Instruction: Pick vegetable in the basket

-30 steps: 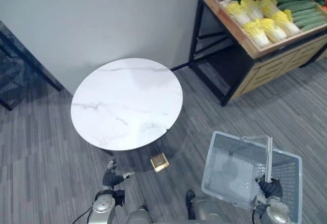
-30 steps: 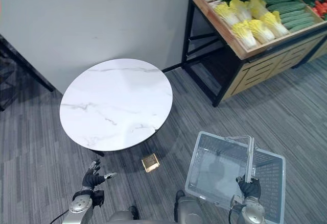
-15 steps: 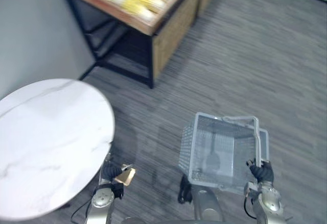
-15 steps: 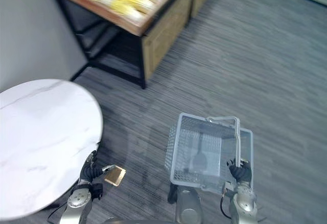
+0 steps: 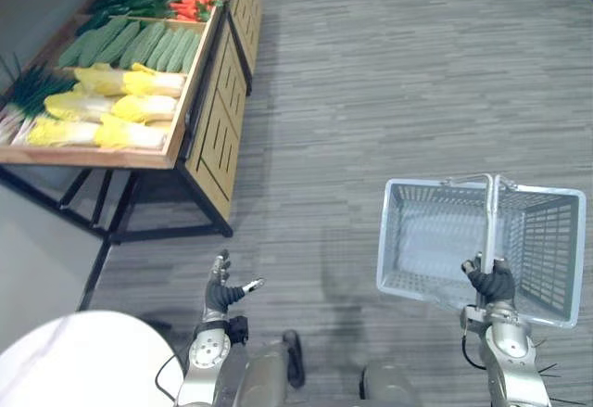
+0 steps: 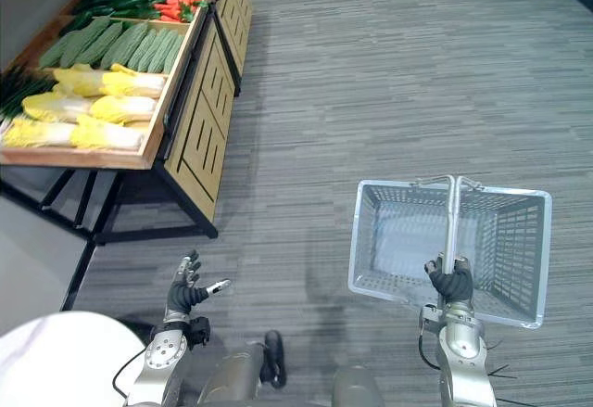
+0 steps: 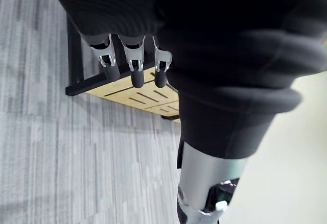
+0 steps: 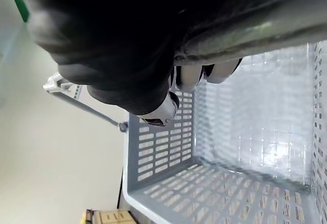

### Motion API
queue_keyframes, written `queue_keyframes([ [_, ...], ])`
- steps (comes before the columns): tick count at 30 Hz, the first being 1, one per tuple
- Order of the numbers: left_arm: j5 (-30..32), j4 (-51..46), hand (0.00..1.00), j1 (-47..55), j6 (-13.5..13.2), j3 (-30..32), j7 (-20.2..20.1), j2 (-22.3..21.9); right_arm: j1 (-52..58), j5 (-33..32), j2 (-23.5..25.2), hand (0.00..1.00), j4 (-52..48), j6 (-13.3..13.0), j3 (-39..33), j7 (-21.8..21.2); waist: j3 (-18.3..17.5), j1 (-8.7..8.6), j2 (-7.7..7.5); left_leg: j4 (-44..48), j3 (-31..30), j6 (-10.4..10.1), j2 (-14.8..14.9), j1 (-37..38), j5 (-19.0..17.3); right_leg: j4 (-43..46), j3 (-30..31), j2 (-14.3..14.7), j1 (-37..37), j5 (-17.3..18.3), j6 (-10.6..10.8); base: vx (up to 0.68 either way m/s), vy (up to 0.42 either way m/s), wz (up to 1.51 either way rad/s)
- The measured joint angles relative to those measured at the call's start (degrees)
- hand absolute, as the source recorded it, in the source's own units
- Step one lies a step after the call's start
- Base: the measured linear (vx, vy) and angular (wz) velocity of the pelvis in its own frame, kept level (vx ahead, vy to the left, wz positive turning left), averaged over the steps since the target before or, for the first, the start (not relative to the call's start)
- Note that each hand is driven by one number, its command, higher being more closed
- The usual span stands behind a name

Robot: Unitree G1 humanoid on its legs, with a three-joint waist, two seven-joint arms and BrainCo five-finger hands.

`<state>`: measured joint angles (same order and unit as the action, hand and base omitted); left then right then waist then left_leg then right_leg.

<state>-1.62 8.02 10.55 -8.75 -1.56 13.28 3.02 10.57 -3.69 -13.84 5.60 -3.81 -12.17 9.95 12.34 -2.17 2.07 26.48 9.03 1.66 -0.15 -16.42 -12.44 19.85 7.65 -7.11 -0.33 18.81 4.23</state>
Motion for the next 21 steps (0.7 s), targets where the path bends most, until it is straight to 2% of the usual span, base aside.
queue_keyframes([
  [1,0.0,-0.7,0.0,-0.4,-0.5,0.0,0.3,-0.2,0.2,0.6,0.8,1.0,0.2,0.1,0.1,-0.2,-0.2,0.12,-1.38,0.8,0.9,1.4,-1.6,1.0,-2.3,4.7,0.6,-1.6,-1.1,1.4,2.3,0.47,0.258,-0.03],
  [2,-0.1,-0.7,0.0,-0.6,-0.5,-0.1,0.6,-0.3,-0.1,1.7,1.5,1.0,0.7,0.3,0.2,-0.2,-0.1,0.08,-2.09,0.7,1.3,2.3,-3.1,3.1,-4.0,15.6,1.2,-2.5,-4.8,1.2,7.0,0.57,0.262,-0.04],
  [3,-0.1,-0.7,0.0,-0.5,-0.5,-0.2,0.6,-0.2,-0.1,2.8,1.8,1.0,1.9,0.4,0.5,-0.2,0.1,-0.14,-2.51,0.1,1.4,3.2,-4.0,5.7,-4.8,25.7,1.9,-3.0,-8.4,-1.1,11.6,0.6,0.214,0.05],
  [4,0.0,-0.7,0.0,-0.1,-0.4,-0.7,0.7,0.2,-0.1,3.6,1.9,1.0,3.8,0.4,1.2,-0.2,0.2,-0.43,-2.77,-1.2,1.1,4.2,-4.8,10.2,-6.0,36.5,1.6,-3.3,-11.3,-1.9,10.1,0.52,0.131,0.08],
  [5,0.0,-0.7,0.0,-0.1,-0.4,-0.8,0.9,0.4,-0.1,3.9,1.9,1.0,4.7,0.5,1.5,-0.2,0.2,-0.4,-2.76,-2.5,1.1,4.4,-5.0,12.5,-6.2,39.5,0.5,-3.4,-12.4,-1.7,8.1,0.64,0.078,0.04],
  [6,0.0,-0.7,0.0,-0.4,-0.5,-1.3,1.5,0.7,-0.1,4.3,2.1,1.0,5.3,1.0,2.1,-0.3,0.0,-0.41,-2.18,-6.7,0.1,4.4,-4.9,17.8,-6.2,40.7,-4.0,-3.4,-15.8,-0.2,3.8,0.54,0.029,-0.03],
  [8,0.0,-0.7,0.0,-0.8,-0.5,-1.3,1.9,0.7,-0.1,4.3,2.2,1.0,5.3,1.0,2.8,-0.5,-0.1,-0.61,-1.85,-9.5,-0.9,4.4,-4.5,20.7,-6.1,39.2,-7.0,-2.9,-18.2,1.0,1.8,0.5,-0.015,0.05],
  [9,0.0,-0.7,0.0,-1.2,-0.5,-1.4,1.9,1.2,-0.3,4.4,2.1,1.0,5.3,1.0,3.6,-1.4,-0.1,-0.99,-1.8,-11.8,-1.3,4.4,-3.6,23.8,-6.1,35.8,-9.4,-1.5,-22.2,2.0,-0.1,0.58,-0.08,0.11],
  [10,0.0,-0.6,0.0,-1.4,-0.5,-1.4,1.9,1.3,-0.6,4.5,2.1,1.0,5.3,0.9,3.9,-1.5,0.1,-1.26,-1.5,-12.7,-1.8,4.3,-2.6,25.4,-6.2,32.4,-10.0,-0.1,-25.0,1.9,-0.3,0.7,-0.125,0.25],
  [11,0.0,-0.5,0.0,-1.9,-0.5,-1.4,2.0,1.5,-1.1,4.5,2.1,1.0,5.3,0.9,3.8,-1.5,0.6,-2.18,-0.59,-12.7,-2.8,3.8,-0.9,27.0,-6.5,24.2,-9.8,2.0,-27.5,-0.3,-0.5,0.71,-0.17,0.42],
  [12,0.0,-0.3,0.0,-2.5,-0.5,-1.4,2.1,1.6,-1.3,4.5,2.0,1.0,5.3,0.9,3.7,-1.5,0.7,-3.18,-0.37,-12.6,-3.6,1.7,0.3,28.6,-7.0,11.9,-8.0,3.6,-28.6,-6.4,-0.1,0.63,-0.176,0.55],
  [13,0.0,-0.2,0.0,-2.7,-0.5,-1.5,2.0,1.8,-1.1,4.5,2.0,1.0,5.3,0.9,3.7,-1.5,0.4,-3.38,-0.96,-12.5,-4.3,0.2,0.2,29.5,-7.3,4.7,-6.7,3.9,-27.9,-10.9,-0.4,0.69,-0.233,0.61],
  [14,0.1,0.1,0.0,-2.9,-0.5,-1.6,2.0,2.1,0.0,4.6,1.8,1.0,5.1,0.9,3.7,-1.5,-0.1,-3.56,-2.42,-11.9,-5.6,-2.7,-0.1,32.1,-9.0,-4.2,-3.9,3.9,-26.2,-24.5,-0.9,0.59,-0.21,0.46],
  [15,0.1,1.8,0.0,-3.4,-0.4,-1.7,2.1,1.0,0.2,4.6,0.6,1.0,5.2,1.0,3.5,-1.5,0.3,-3.4,-0.44,-11.0,-6.8,-3.8,1.6,33.5,-9.7,-0.5,-4.3,5.3,-26.2,-26.8,-1.8,0.77,-0.283,0.36],
  [16,0.1,2.3,0.0,-4.0,-0.1,-1.7,2.0,0.7,-0.5,4.6,0.9,1.0,4.7,1.1,3.5,-1.5,0.3,-3.34,0.45,-9.0,-7.7,-5.2,3.1,32.8,-6.7,5.3,-4.6,5.9,-27.5,-22.7,-3.0,0.6,-0.222,0.31],
  [17,0.1,2.1,0.0,-4.3,-0.1,-1.7,1.8,0.2,0.0,4.8,1.7,1.0,3.3,1.3,3.5,-1.7,0.2,-3.36,0.48,-6.5,-8.5,-6.0,3.0,33.0,-2.7,10.4,-5.2,5.6,-27.6,-18.1,-3.6,0.57,-0.221,0.31],
  [18,0.1,1.7,0.0,-4.3,-0.1,-1.5,1.8,-0.4,0.5,4.8,2.0,1.0,2.5,1.6,3.6,-1.9,0.3,-3.33,0.6,-3.8,-8.7,-6.4,3.4,32.7,-0.6,11.8,-6.2,5.5,-26.7,-16.1,-4.1,0.45,-0.199,0.43],
  [19,0.2,1.0,0.0,-4.3,-0.2,-1.1,1.9,-1.4,1.6,4.8,2.6,1.0,1.2,1.8,3.6,-2.1,0.3,-3.32,0.66,2.7,-8.7,-6.8,4.3,30.6,3.3,12.2,-7.4,5.3,-24.2,-13.7,-4.6,0.55,-0.228,0.55],
  [20,0.2,-0.2,0.0,-3.7,-0.3,-1.1,1.9,-2.5,3.2,4.8,3.3,1.0,-1.2,1.9,3.8,-2.3,0.4,-2.94,0.98,15.0,-8.2,-7.6,6.6,25.1,12.8,10.2,-9.1,5.3,-19.5,-11.8,-5.2,0.61,-0.245,0.63],
  [21,0.2,-2.3,0.0,-2.6,-0.4,-1.5,1.9,-3.0,4.6,4.8,4.3,1.0,-3.3,1.9,3.9,-2.3,0.5,-2.02,1.48,26.8,-5.2,-7.7,11.3,19.4,11.3,6.9,-10.8,6.3,-14.7,-11.0,-6.0,0.56,-0.213,0.52],
])
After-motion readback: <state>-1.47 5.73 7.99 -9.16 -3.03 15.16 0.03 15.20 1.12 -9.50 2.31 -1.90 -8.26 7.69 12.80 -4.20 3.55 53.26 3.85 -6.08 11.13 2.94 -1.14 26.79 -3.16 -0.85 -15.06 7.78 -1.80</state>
